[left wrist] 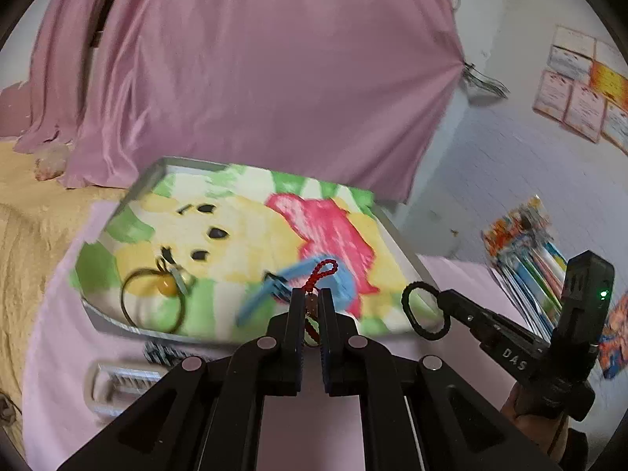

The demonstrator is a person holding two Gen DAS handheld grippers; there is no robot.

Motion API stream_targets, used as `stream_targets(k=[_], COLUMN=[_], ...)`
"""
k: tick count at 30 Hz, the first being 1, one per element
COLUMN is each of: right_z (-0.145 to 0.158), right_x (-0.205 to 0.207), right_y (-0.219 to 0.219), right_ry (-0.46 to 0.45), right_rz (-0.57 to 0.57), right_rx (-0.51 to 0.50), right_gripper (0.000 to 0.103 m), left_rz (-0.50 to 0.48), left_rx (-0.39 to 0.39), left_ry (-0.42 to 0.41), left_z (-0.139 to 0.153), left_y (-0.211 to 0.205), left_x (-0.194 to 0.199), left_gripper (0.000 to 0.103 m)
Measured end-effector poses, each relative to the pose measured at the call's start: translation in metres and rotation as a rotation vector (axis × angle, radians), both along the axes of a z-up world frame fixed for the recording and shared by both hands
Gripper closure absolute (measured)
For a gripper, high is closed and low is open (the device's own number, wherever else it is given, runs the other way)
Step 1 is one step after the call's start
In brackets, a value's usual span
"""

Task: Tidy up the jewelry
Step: 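Place the hair band in the tray with right tool while left tool carries red tassel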

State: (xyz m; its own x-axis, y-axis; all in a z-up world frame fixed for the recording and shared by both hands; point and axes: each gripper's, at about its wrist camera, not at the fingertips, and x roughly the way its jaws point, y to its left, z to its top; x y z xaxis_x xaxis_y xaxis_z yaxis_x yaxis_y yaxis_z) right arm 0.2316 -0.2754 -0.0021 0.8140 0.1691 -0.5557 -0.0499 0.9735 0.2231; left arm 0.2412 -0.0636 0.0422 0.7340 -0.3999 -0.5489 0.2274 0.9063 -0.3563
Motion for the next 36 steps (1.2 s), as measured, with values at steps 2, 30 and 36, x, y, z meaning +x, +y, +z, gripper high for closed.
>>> stream_targets(k=[2,30,36], right_z=[-0.003,-0.028,-0.017], right_x=[0.015,0.05,0.035], right_y=[0.002,0.018,0.014], right_ry=[0.025,0.163,0.106], right_rz=[-0.007,0.018,0.001], right_rx=[-0.016,-0.064,-0.055], right_gripper=[0.098,0.091,0.065], left_rz=[0.024,0.133,0.142], left_rx=[0.005,0.127,0.105], left_ry=[-0.001,0.165,0.121], left_z=[-0.001,-0.035,-0.027], left_y=[0.003,0.009,0.014], left_x=[0.008,0.043,0.032], left_gripper=[0.097,0.091,0.059])
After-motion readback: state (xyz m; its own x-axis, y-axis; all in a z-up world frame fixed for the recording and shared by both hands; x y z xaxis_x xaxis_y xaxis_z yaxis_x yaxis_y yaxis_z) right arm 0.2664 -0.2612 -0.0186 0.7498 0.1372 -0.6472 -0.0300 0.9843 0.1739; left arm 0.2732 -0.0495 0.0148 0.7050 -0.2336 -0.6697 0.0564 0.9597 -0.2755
